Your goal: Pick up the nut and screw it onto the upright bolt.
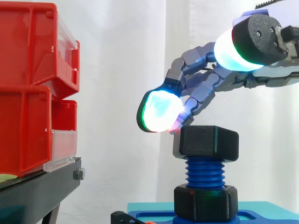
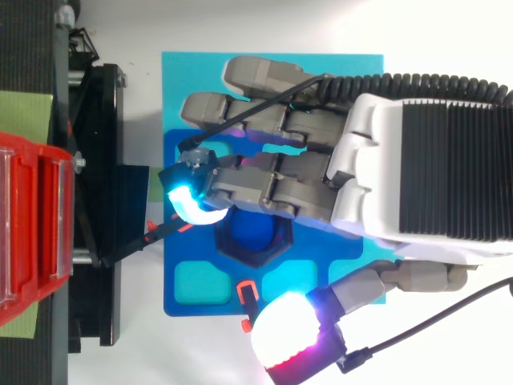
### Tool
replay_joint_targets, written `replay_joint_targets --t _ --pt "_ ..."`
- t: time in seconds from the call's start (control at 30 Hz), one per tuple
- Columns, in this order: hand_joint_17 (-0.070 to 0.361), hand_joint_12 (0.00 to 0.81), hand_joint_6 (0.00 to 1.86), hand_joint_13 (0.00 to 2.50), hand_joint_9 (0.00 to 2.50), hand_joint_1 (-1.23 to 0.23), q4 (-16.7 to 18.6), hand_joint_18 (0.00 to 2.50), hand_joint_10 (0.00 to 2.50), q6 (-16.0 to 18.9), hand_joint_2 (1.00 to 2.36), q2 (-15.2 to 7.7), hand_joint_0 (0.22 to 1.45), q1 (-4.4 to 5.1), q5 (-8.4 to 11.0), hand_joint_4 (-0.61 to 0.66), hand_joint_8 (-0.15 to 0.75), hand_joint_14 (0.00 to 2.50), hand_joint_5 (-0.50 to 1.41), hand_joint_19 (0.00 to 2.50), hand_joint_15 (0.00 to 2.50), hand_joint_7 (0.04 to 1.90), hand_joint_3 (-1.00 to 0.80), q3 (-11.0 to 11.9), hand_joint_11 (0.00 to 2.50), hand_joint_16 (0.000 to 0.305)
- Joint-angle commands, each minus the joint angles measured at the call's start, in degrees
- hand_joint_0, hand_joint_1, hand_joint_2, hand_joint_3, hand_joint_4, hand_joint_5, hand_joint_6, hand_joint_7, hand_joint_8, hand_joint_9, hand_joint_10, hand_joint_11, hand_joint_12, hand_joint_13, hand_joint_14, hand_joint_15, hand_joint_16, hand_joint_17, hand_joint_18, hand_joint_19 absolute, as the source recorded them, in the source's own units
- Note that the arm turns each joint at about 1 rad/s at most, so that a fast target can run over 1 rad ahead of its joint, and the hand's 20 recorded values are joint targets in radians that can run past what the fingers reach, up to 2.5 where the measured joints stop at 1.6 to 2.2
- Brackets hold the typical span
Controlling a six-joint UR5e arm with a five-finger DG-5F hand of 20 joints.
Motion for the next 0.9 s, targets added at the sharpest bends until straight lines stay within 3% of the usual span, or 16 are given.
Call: replay_joint_targets --t 0.0,0.7,0.87 --pt "0.066 0.263 0.5 0.2 0.57 -0.25 -0.1 0.0 0.0 0.0 1.0 -0.1 0.51 0.02 -0.01 0.25 0.247 0.0 -0.11 0.0 0.0 0.87 -0.5 0.0 0.0 0.029" --pt "0.064 0.26 0.5 0.22 0.61 -0.26 -1.3 0.0 0.0 0.0 1.0 0.1 0.51 0.11 -0.01 0.25 0.254 0.0 -0.1 0.0 0.0 0.96 -0.5 0.0 0.0 0.028" --pt "0.064 0.26 0.5 0.22 0.61 -0.26 -1.4 0.0 0.0 0.0 1.0 0.1 0.51 -0.24 -0.01 0.25 0.253 0.0 -0.09 0.0 0.0 0.98 -0.5 0.0 0.0 0.029"
